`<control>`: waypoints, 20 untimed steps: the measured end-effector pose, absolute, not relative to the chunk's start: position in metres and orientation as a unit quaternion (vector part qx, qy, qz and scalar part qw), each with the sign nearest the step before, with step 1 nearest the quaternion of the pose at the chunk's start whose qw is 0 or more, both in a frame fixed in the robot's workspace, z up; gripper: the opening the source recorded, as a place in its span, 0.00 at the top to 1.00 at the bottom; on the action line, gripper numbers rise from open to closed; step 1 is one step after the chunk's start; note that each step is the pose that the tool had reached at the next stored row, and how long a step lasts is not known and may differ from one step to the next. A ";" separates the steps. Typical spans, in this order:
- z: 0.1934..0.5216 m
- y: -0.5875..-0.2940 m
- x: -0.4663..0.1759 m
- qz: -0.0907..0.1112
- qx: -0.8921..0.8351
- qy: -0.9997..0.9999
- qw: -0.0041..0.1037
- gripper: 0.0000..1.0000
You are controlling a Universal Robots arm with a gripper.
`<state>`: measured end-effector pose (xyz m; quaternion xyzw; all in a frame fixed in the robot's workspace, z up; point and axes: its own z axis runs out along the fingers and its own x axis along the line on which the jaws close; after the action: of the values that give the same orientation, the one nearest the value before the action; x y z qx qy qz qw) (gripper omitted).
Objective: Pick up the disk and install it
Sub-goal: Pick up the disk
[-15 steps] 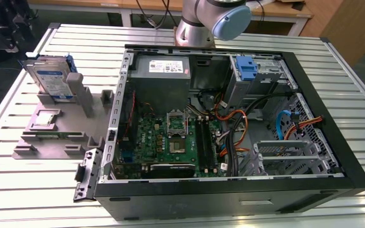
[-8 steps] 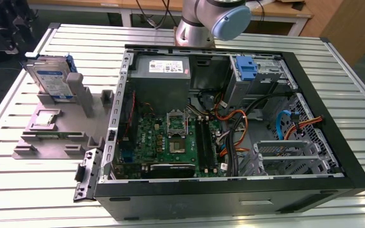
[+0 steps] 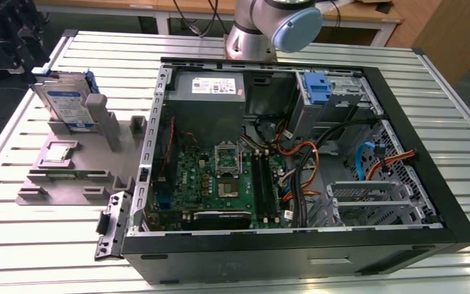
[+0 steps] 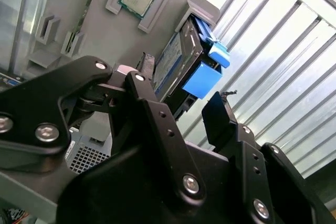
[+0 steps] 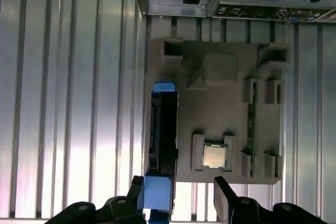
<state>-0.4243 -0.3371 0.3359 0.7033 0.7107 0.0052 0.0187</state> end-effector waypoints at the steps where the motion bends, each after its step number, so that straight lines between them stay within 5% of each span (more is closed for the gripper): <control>1: 0.336 -0.337 -0.424 0.005 0.703 0.711 0.019 0.36; 20: 0.321 -0.326 -0.428 0.006 0.703 0.711 0.018 0.36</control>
<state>-0.4282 -0.3261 0.3206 0.7034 0.7105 0.0060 0.0181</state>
